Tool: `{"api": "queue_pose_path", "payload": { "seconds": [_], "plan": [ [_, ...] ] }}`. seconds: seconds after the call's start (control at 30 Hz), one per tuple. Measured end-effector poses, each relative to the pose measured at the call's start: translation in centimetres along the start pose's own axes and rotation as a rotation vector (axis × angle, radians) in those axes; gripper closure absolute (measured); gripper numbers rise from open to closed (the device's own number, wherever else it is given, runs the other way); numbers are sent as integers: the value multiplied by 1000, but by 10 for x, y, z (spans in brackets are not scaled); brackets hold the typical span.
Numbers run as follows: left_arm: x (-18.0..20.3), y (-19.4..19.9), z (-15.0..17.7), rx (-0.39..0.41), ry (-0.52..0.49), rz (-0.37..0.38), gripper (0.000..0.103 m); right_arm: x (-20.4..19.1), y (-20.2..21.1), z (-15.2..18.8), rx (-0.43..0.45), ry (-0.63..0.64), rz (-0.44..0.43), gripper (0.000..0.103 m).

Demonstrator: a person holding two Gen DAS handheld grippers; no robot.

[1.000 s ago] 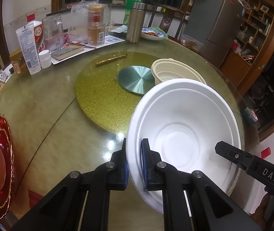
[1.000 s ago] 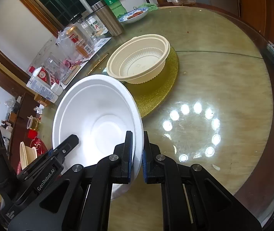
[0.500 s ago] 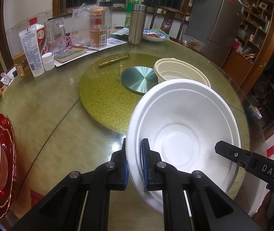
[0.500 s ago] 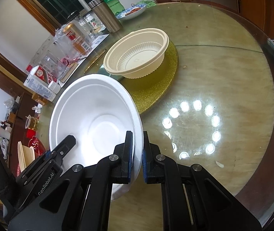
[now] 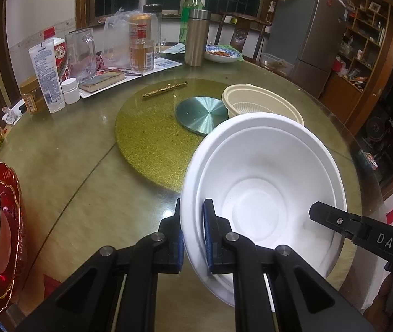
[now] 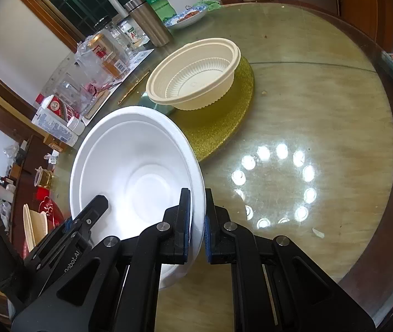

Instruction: Organize plates and bowls

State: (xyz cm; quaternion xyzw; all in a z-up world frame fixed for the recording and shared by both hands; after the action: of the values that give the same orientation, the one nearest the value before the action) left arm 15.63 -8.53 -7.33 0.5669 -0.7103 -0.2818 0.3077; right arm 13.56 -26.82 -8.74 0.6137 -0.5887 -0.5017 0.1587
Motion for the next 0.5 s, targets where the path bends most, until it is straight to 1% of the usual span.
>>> {"api": "queue_pose_path", "payload": {
  "seconds": [0.13,0.27,0.5],
  "plan": [
    [-5,4,3,15,7,9,93,-5,3,2,17,10,6,95],
    [-8,6,6,37,-5,2,93,-7,1,10,18,-1,7,95],
    [-12,4,5,51,-5,15,93,-11,-4,11,21,3,48,95]
  ]
}}
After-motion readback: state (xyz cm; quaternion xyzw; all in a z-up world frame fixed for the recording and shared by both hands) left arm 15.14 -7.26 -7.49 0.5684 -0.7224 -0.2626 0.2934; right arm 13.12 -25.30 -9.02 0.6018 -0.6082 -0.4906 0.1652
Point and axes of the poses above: each gripper's, at about its wrist camera, not at the fingertips, and y roughly against the way its jaws point, x to its right, z to its underside, the point moved 2 cm from there along -y, roughly the way its jaws point, and after that the axes turned 1 degree about x, right-handed, at the moved point
